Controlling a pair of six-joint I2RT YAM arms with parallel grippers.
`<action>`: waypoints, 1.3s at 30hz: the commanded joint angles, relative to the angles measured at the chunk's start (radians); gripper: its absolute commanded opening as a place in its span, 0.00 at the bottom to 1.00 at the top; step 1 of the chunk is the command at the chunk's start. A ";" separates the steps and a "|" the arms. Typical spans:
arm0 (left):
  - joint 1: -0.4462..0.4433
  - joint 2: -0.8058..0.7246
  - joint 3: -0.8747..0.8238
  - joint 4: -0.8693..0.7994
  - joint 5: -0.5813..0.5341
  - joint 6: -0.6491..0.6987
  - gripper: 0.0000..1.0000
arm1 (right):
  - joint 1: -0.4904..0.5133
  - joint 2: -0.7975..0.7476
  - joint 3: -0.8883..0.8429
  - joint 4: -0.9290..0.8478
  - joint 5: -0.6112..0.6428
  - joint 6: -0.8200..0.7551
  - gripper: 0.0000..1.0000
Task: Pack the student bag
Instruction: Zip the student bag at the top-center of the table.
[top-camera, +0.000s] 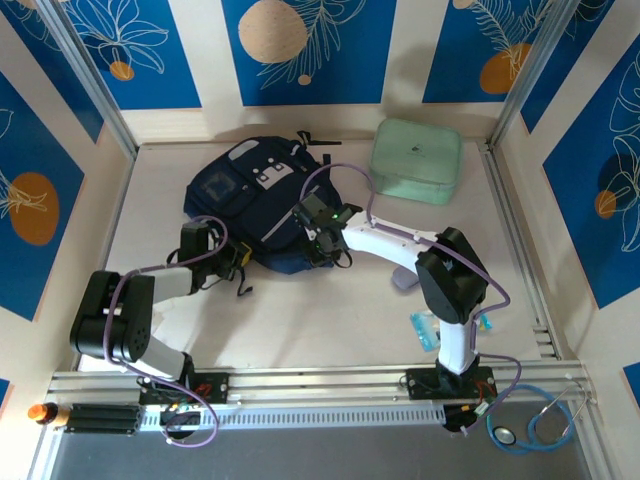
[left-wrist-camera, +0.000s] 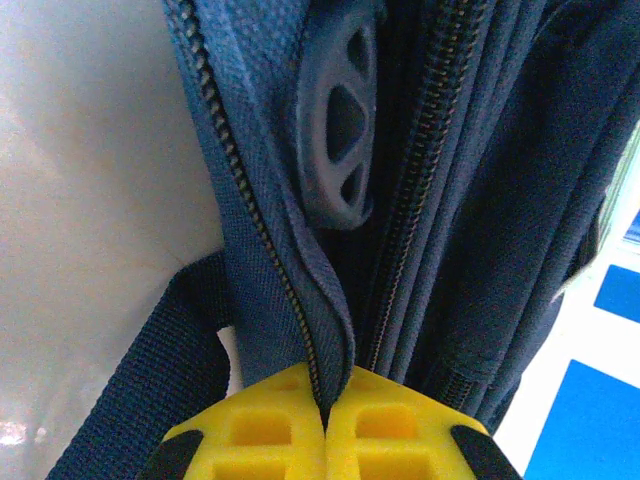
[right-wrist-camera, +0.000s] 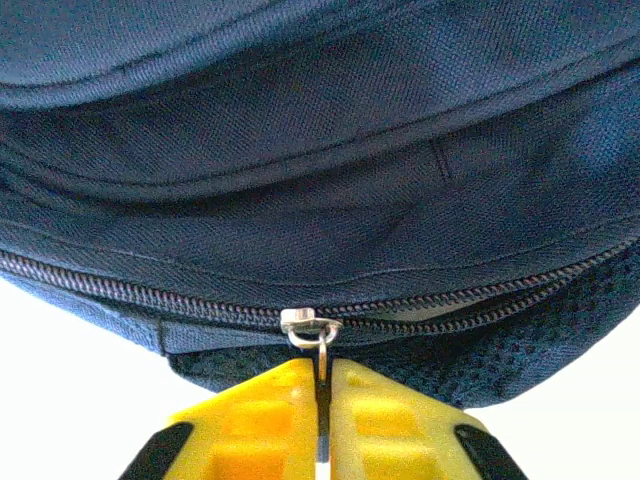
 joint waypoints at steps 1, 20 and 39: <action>0.001 -0.005 0.023 0.042 -0.004 0.019 0.00 | -0.005 0.035 0.040 -0.017 -0.011 -0.018 0.14; 0.002 -0.008 0.016 0.024 -0.009 0.039 0.00 | -0.119 -0.069 -0.089 0.033 0.085 0.077 0.05; 0.055 0.080 0.281 -0.314 -0.092 0.354 0.15 | -0.028 -0.229 -0.297 0.271 -0.404 0.059 0.00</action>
